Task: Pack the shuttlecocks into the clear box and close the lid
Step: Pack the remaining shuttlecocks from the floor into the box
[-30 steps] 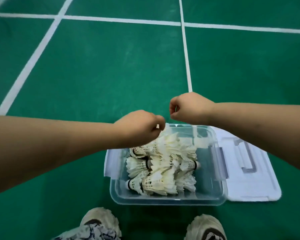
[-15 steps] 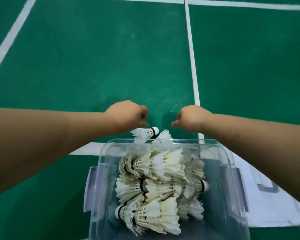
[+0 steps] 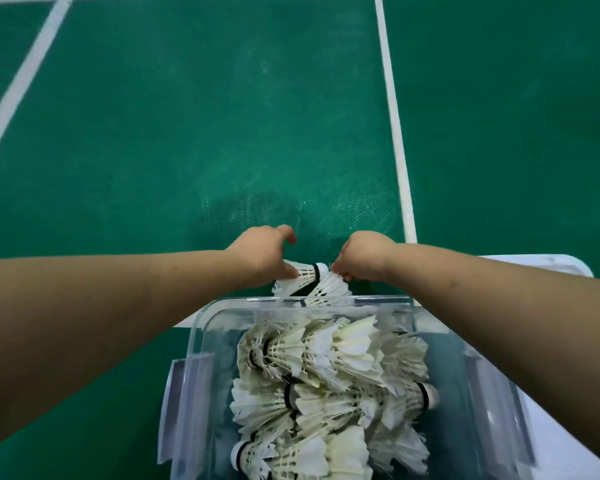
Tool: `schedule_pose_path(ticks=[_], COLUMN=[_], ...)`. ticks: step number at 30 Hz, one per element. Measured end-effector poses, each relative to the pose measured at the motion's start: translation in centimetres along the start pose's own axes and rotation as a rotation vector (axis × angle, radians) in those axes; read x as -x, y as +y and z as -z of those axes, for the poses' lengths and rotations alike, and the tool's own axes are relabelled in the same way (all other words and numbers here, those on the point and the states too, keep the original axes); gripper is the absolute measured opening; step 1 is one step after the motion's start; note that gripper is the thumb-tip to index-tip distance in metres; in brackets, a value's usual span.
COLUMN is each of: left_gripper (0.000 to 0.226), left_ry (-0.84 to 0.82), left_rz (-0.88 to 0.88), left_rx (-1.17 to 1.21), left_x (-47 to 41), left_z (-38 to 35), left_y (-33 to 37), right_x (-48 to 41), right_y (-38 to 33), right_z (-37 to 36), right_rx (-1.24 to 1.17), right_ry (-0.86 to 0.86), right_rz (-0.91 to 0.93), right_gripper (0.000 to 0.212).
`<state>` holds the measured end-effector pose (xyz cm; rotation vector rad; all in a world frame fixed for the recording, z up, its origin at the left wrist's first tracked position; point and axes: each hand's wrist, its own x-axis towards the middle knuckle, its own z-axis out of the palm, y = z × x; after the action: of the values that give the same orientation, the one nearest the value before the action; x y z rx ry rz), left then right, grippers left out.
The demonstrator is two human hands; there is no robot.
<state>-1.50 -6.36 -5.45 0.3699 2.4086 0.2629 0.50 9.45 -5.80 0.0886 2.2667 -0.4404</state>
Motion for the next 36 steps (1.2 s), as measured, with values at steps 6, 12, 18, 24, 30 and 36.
schedule_pose_path(ticks=[6,12,18,24,30,36], left_gripper=[0.039,0.028,0.019,0.019,0.022,0.025], left_ry=[0.095,0.229,0.324,0.354,0.334,0.323], left_rz=[0.013,0.001,-0.039,-0.123,-0.189,-0.228], left_rx=[0.168,0.214,0.243,0.231,0.15,0.02], left_x=[0.3,1.8,5.1,10.8,15.5,17.5], left_z=[0.9,4.1,8.6,9.5,7.8,6.2], left_y=[1.1,2.4,4.8,6.9,8.4,8.7], right_x=[0.8,3.5,8.4,15.7,21.0,22.8], right_y=[0.4,0.4,-0.2,-0.6,-0.2,0.1], right_z=[0.7,3.3,6.0,5.5,2.3,-1.4], right_rx=[-0.053,-0.037,-0.103,-0.201,-0.167,-0.073], right_ry=[0.119,0.298,0.458,0.517,0.489,0.408], right_rz=[0.03,0.046,0.031,0.046,0.059,0.048], right_gripper=[0.031,0.037,0.033,0.031,0.026,0.023])
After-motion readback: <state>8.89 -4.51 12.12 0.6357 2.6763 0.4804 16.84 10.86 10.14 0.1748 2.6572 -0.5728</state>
